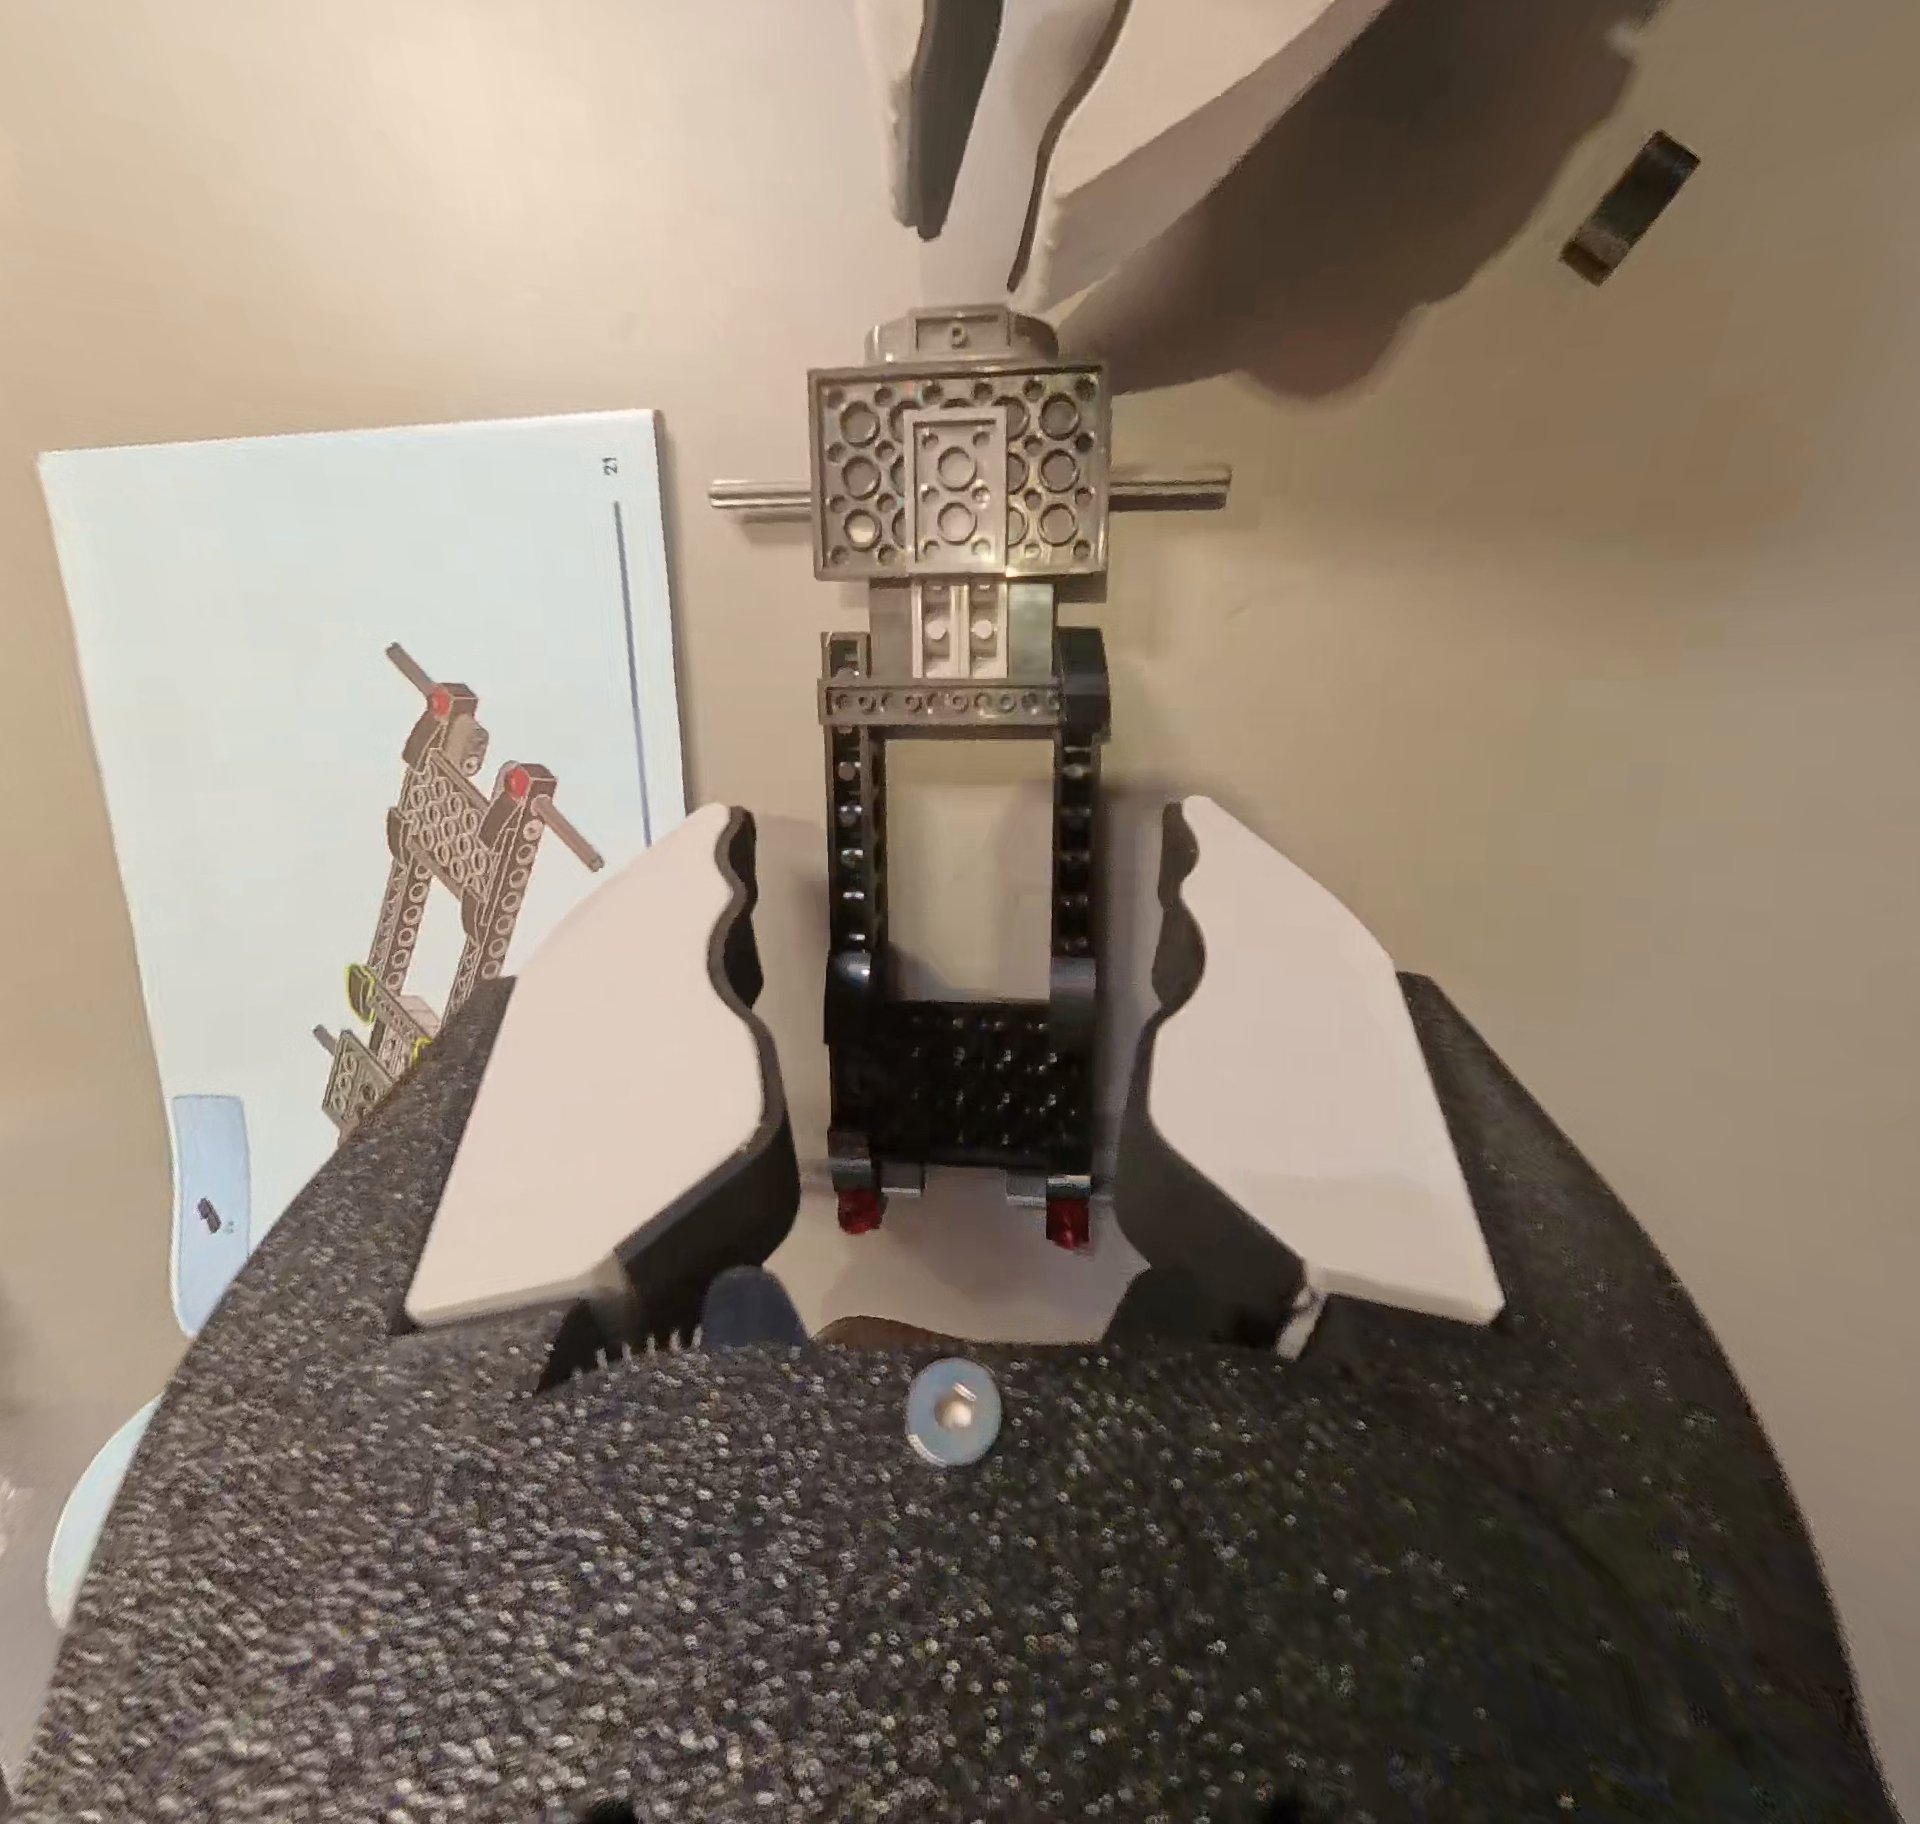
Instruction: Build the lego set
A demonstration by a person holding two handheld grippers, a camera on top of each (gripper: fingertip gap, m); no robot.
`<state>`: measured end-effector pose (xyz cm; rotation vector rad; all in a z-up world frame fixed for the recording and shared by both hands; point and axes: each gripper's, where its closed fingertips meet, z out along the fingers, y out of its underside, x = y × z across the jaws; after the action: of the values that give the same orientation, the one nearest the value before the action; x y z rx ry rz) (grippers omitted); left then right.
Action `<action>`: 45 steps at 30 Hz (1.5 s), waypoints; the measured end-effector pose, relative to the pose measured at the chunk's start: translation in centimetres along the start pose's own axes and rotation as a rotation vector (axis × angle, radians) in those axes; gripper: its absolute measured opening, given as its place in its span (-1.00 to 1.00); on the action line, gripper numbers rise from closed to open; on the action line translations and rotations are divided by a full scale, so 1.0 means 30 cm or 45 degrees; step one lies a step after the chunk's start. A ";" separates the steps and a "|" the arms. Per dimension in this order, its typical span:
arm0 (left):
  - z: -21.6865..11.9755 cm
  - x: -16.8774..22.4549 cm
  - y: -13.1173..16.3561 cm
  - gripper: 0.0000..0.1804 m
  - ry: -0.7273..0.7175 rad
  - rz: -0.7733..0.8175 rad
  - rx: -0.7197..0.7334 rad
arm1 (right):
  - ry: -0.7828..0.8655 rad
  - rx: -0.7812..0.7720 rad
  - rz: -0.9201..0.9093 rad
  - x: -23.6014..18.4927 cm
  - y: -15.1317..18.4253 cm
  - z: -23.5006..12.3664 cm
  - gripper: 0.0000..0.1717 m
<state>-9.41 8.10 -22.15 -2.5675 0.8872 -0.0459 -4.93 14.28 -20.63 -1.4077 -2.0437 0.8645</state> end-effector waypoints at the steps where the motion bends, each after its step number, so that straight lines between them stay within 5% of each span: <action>1: 0.009 -0.001 -0.001 -0.17 0.001 0.000 -0.009 | 0.000 -0.001 0.001 0.001 0.000 0.000 -0.84; 8: 0.028 0.005 -0.025 -0.41 0.043 -0.014 0.020 | -0.009 -0.001 -0.006 -0.004 0.000 0.000 -0.84; 19: 0.017 -0.026 -0.031 -0.43 0.001 -0.148 0.080 | 0.026 0.062 -0.078 0.013 -0.023 -0.007 -0.78; 33: -0.040 -0.040 -0.038 -0.44 0.056 -0.224 0.129 | 0.410 0.245 -0.936 -0.024 -0.084 -0.002 -0.44; 45: -0.038 -0.011 -0.053 -0.44 0.149 -0.195 0.122 | 0.677 0.275 -1.267 0.009 -0.116 0.008 -0.45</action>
<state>-8.95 8.98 -20.44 -2.5583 0.7096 -0.2793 -7.35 13.58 -18.19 -0.3119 -1.8022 0.2179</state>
